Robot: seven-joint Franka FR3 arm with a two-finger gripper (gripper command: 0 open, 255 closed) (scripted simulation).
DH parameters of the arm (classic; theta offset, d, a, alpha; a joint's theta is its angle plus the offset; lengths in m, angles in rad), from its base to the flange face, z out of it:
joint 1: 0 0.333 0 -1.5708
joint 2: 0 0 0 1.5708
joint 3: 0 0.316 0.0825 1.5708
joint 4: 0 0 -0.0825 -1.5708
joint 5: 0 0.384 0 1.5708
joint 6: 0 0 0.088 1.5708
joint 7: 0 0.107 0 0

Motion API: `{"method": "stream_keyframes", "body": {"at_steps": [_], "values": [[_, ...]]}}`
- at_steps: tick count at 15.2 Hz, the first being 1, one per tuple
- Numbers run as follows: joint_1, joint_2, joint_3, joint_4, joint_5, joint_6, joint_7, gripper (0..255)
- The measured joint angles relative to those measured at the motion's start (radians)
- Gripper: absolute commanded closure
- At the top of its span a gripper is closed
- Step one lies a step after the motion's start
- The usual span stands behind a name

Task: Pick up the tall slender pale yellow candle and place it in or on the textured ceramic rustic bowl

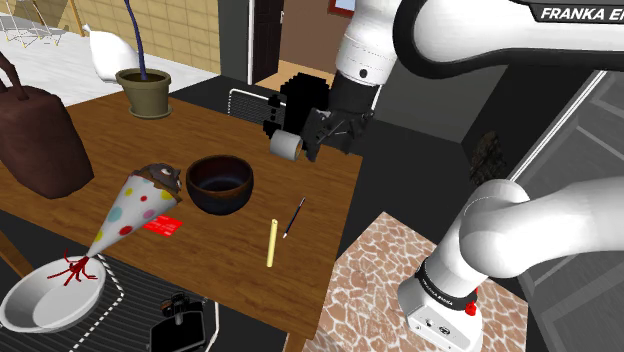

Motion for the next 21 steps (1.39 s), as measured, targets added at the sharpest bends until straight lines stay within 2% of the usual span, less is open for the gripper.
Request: {"method": "stream_keyframes", "body": {"at_steps": [6,11,14,21], "values": [[-0.002,0.109,0.175,-0.027,0.049,0.137,0.192,0],[-0.048,0.273,0.341,0.021,0.039,0.250,0.375,0],[-0.061,0.315,0.379,0.017,0.033,0.294,0.416,0],[-0.078,0.372,0.416,-0.027,0.022,0.391,0.434,0]]}}
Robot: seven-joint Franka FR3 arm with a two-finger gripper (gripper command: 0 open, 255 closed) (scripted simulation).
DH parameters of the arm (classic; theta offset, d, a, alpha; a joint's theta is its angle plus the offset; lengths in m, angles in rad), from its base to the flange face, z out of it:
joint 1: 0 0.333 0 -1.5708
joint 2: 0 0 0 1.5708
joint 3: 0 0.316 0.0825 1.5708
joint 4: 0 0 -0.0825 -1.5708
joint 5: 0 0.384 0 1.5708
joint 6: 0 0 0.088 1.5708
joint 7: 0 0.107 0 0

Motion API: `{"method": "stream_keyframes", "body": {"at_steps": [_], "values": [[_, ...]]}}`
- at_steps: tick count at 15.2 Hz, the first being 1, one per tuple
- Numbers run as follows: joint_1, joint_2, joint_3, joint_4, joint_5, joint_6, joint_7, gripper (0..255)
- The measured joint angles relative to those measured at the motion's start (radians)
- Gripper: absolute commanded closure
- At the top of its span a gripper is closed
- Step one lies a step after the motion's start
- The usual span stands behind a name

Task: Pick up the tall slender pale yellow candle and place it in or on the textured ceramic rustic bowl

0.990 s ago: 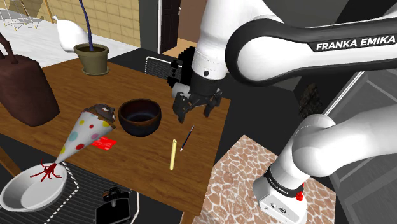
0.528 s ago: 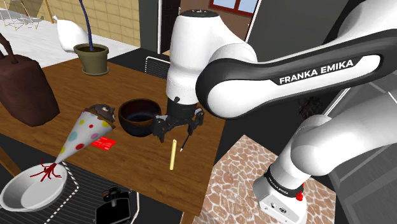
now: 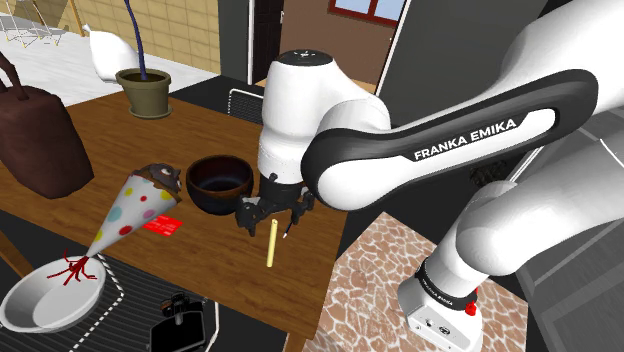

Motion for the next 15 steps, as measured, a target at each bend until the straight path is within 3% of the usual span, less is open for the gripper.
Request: {"method": "stream_keyframes", "body": {"at_steps": [5,6,15], "values": [[-0.001,0.004,0.002,-0.001,-0.001,0.005,0.001,0],[-0.001,0.004,0.002,-0.001,-0.001,0.005,0.001,255],[-0.001,0.004,0.002,-0.001,-0.001,0.005,0.001,255]]}}
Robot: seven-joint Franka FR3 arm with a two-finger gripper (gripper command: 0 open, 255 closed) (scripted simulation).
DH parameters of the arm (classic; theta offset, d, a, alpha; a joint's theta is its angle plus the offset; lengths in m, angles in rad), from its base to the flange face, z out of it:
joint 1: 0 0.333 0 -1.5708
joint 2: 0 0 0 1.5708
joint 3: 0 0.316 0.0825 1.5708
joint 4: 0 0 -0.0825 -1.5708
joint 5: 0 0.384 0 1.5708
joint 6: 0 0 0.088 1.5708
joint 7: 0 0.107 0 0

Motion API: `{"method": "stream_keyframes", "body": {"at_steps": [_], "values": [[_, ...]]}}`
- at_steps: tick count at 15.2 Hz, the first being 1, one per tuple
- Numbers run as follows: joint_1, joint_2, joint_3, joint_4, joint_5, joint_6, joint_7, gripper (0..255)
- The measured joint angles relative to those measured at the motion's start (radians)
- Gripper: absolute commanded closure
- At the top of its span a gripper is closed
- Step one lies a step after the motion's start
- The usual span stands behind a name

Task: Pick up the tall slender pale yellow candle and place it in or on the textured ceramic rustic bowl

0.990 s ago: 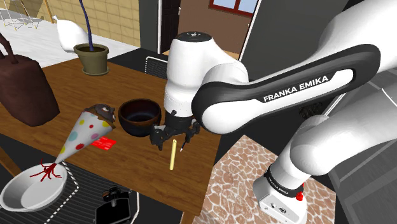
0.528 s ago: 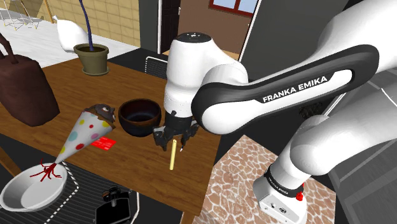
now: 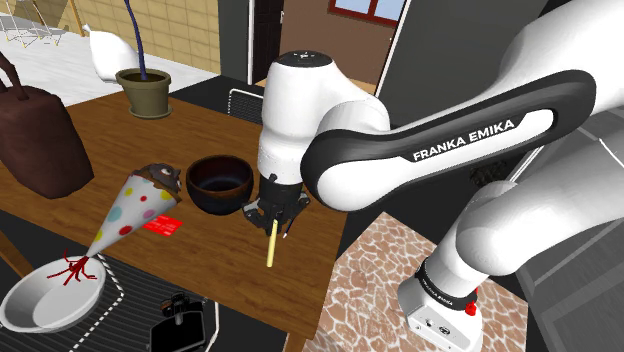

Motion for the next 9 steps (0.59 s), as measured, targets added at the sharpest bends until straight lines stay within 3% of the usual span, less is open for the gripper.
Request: {"method": "stream_keyframes", "body": {"at_steps": [9], "values": [[0.012,-0.053,-0.038,0.057,0.007,-0.107,-0.017,255]]}}
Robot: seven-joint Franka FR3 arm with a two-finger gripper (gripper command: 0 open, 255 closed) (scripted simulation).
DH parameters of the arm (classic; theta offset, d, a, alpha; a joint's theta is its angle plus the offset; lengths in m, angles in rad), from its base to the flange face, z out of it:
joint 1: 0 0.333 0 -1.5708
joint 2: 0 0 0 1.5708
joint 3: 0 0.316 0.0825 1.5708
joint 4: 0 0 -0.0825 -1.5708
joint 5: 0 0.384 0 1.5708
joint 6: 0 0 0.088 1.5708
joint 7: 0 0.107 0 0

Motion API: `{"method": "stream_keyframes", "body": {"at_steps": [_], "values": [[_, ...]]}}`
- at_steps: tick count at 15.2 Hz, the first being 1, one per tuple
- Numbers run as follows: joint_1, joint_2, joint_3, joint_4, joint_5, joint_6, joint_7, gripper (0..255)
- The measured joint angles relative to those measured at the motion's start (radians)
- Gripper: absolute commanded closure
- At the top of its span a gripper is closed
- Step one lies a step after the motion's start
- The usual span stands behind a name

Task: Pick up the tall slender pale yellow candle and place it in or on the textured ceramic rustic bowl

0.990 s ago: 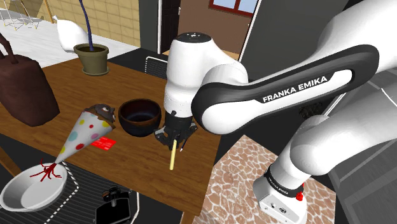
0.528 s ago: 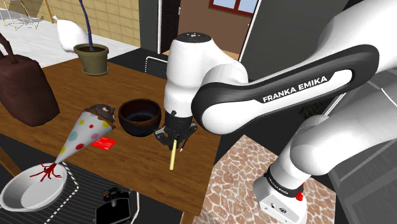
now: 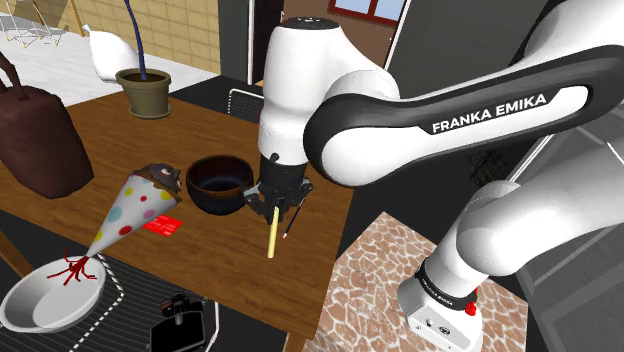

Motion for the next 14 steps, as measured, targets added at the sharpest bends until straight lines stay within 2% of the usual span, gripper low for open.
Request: {"method": "stream_keyframes", "body": {"at_steps": [14], "values": [[0.006,-0.064,-0.062,0.140,-0.009,-0.202,-0.018,255]]}}
